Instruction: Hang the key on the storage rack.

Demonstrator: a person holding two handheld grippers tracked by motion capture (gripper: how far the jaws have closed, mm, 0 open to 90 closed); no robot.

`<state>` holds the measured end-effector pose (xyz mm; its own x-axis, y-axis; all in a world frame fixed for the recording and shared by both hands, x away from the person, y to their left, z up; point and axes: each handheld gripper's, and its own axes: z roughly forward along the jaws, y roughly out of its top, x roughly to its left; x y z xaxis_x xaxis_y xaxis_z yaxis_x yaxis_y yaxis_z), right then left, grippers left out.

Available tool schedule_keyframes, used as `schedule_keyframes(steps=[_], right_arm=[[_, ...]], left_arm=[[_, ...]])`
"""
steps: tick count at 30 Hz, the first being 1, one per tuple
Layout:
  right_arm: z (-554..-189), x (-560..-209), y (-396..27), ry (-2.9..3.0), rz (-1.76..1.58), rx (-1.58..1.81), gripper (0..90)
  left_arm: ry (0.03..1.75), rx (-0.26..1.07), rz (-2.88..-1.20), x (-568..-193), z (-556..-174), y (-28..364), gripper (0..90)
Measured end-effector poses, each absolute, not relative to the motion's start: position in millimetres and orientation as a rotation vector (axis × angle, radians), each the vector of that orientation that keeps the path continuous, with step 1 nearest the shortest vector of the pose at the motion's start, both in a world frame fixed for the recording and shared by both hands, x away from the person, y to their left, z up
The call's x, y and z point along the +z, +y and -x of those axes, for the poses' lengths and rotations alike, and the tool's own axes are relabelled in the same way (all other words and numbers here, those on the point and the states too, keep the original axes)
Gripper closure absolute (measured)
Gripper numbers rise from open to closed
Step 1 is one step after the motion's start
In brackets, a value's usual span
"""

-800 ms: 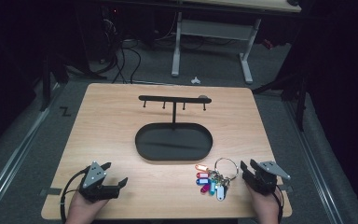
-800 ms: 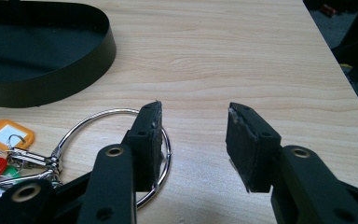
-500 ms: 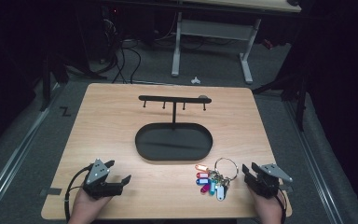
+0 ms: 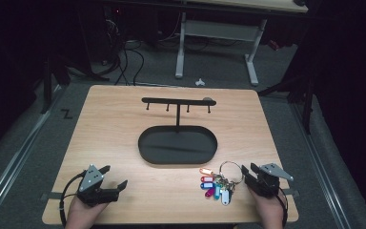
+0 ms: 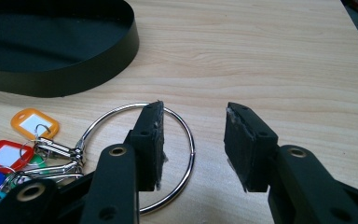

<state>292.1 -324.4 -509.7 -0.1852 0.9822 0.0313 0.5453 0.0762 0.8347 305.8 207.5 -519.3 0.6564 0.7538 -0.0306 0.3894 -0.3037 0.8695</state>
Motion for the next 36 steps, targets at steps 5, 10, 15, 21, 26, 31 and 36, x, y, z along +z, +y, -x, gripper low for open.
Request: schedule_keyframes(steps=[5, 10, 15, 21, 26, 31, 36], right_arm=[[-296.8, -508.7, -326.2, 1.788, -1.508, 0.998, 58.3], [-298.8, -507.1, -330.5, 1.776, -1.520, 0.975, 60.6], [-297.5, -502.2, -332.8, 1.811, -1.509, 0.965, 68.3], [-302.0, -497.3, -329.8, 1.907, -1.523, 0.936, 71.1], [-305.7, -496.7, -327.6, 1.960, -1.509, 0.904, 66.5], [-306.7, -493.6, -325.0, 2.021, -1.513, 0.862, 61.0], [-304.8, -495.1, -318.1, 2.110, -1.487, 0.763, 58.1]], left_arm=[[0.897, 0.484, -1.927, -518.9, -302.5, 210.2, 14.8], [0.891, 0.484, -1.929, -518.4, -304.2, 210.3, 14.8], [0.883, 0.494, -1.942, -518.4, -302.0, 208.9, 14.8], [0.899, 0.499, -1.904, -516.0, -301.3, 212.3, 15.1], [0.909, 0.480, -1.910, -515.4, -304.6, 211.2, 15.7], [0.912, 0.490, -1.919, -513.9, -302.7, 207.1, 16.3], [0.876, 0.495, -1.919, -508.5, -302.9, 201.5, 19.3]])
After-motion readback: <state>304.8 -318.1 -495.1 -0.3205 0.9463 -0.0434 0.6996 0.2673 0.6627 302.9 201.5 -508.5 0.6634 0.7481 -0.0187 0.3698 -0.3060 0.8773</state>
